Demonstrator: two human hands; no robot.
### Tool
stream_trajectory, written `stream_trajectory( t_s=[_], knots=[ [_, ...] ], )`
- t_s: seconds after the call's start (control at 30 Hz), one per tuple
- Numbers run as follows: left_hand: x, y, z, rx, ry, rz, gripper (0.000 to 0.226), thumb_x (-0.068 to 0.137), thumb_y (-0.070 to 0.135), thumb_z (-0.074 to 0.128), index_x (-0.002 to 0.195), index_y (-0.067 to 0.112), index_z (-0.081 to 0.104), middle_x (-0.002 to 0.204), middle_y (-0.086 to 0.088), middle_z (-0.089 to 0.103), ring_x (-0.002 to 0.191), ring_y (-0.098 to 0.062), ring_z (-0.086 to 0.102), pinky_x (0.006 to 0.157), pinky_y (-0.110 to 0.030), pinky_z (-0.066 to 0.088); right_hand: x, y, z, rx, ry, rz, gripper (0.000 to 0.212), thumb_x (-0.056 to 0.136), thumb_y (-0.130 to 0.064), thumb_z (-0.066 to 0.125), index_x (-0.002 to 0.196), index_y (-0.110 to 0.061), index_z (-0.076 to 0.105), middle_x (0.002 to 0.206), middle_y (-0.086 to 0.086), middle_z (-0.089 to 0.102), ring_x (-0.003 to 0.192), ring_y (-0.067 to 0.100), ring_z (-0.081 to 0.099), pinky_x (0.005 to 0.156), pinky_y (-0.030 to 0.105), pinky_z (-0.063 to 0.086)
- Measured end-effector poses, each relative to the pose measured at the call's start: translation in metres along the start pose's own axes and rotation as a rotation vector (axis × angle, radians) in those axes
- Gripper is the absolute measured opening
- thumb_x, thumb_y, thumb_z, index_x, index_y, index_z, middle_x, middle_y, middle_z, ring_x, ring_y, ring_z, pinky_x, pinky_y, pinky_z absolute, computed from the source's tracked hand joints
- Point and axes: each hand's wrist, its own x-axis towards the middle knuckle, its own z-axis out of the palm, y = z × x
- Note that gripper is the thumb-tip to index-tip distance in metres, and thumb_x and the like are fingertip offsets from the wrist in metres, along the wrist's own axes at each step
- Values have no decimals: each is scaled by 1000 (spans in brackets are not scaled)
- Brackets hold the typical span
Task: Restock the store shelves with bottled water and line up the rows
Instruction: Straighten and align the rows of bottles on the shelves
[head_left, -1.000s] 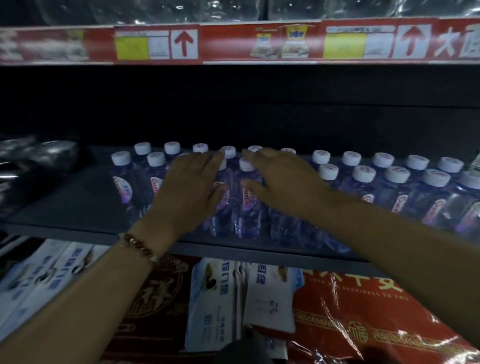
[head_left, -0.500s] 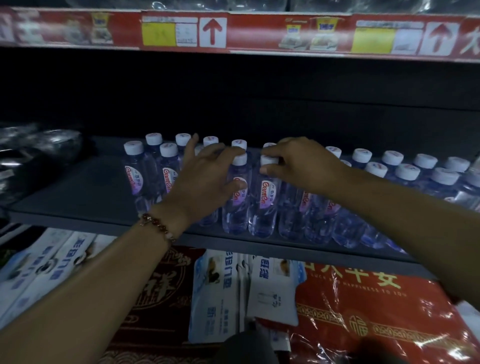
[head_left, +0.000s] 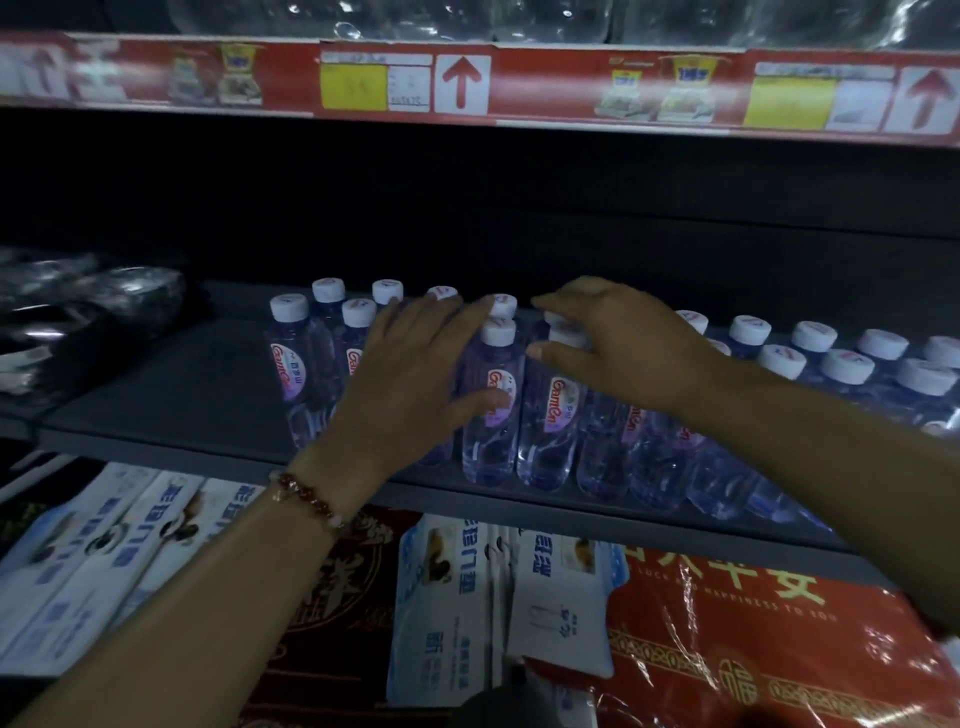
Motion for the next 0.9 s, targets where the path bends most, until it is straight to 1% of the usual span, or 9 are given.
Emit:
stream_trajectory(
  t_s=[0.1, 0.17, 0.27, 0.4, 0.57, 0.63, 0.7, 0.77, 0.9],
  knots=[
    [-18, -18, -11, -18, 112, -129, 73, 95, 57, 50, 153, 14, 40, 149, -15, 47, 134, -32, 42, 112, -48, 34, 13, -17, 6, 58, 44, -62, 49, 96, -43, 60, 140, -20, 55, 125, -1, 59, 101, 11, 57, 88, 26, 47],
    [-31, -34, -15, 8, 167, -189, 66, 96, 44, 59, 149, 8, 45, 142, -18, 52, 125, -31, 47, 104, -45, 41, 28, -34, 13, 85, 4, -105, 51, 97, -42, 59, 143, -21, 52, 127, 0, 58, 103, 12, 57, 91, 30, 48],
    [-44, -52, -15, 21, 123, -300, 71, 93, 40, 64, 152, 9, 41, 140, -17, 52, 122, -32, 47, 98, -48, 44, 55, -56, 29, 68, -100, -125, 45, 97, -40, 58, 139, -23, 55, 123, 3, 57, 99, 16, 58, 88, 35, 50],
    [-52, -50, -6, 45, 70, -368, 74, 97, 40, 58, 159, 16, 27, 148, -15, 43, 126, -34, 46, 98, -48, 44, 80, -67, 41, 63, -133, -99, 41, 97, -37, 59, 135, -21, 58, 110, 0, 47, 95, 17, 56, 79, 29, 45],
    [-46, -38, 4, -32, 77, -463, 87, 94, 35, 70, 161, 18, 17, 153, -13, 34, 127, -30, 47, 83, -39, 50, 91, -59, 44, 91, -148, -33, 33, 93, -33, 65, 120, -14, 69, 111, 9, 53, 99, 24, 58, 86, 34, 49],
    [-44, -35, 7, -54, 96, -465, 85, 93, 29, 72, 160, 17, 21, 149, -14, 36, 119, -28, 52, 72, -33, 47, 90, -58, 45, 141, -137, -4, 31, 92, -31, 68, 119, -15, 68, 111, 7, 60, 98, 19, 60, 82, 29, 48],
    [-44, -35, 10, -69, 129, -460, 80, 93, 23, 72, 159, 19, 26, 146, -13, 36, 113, -28, 54, 66, -34, 48, 89, -58, 45, 204, -114, 16, 27, 91, -29, 69, 115, -15, 69, 108, 2, 68, 95, 15, 63, 79, 27, 49],
    [-45, -36, 12, -95, 161, -460, 76, 94, 20, 71, 157, 21, 29, 145, -11, 36, 112, -26, 53, 66, -37, 52, 89, -58, 44, 208, -107, 27, 25, 91, -32, 70, 111, -16, 71, 104, 1, 70, 93, 15, 65, 79, 28, 51],
    [-46, -39, 13, -204, 194, -504, 73, 92, 17, 70, 155, 27, 33, 142, -5, 35, 100, -23, 55, 68, -29, 44, 89, -56, 41, 196, -128, 25, 27, 93, -32, 69, 114, -15, 72, 108, 5, 71, 95, 17, 65, 81, 30, 51]
  ],
)
